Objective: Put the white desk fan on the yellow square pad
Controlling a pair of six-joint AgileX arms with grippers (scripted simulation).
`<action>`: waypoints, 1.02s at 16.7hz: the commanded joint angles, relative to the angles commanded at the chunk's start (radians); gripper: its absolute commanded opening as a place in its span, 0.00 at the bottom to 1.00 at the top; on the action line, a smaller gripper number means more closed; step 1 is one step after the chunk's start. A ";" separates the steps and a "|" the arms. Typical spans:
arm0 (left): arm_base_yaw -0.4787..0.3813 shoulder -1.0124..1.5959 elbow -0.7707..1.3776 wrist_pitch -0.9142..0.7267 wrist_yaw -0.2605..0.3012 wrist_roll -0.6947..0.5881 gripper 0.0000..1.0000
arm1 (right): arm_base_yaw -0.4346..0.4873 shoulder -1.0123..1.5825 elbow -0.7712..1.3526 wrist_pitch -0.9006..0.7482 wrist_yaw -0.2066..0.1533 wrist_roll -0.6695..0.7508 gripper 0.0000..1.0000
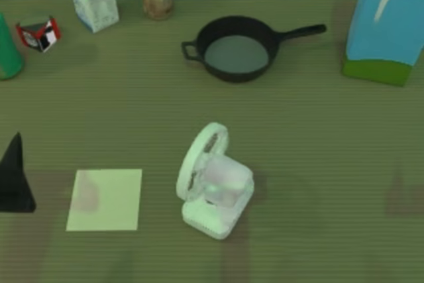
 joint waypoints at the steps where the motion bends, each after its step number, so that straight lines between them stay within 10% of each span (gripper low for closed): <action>1: -0.027 0.073 0.067 -0.057 -0.001 -0.006 1.00 | 0.000 0.000 0.000 0.000 0.000 0.000 1.00; 17: -0.527 1.575 1.485 -1.040 0.002 -0.143 1.00 | 0.000 0.000 0.000 0.000 0.000 0.000 1.00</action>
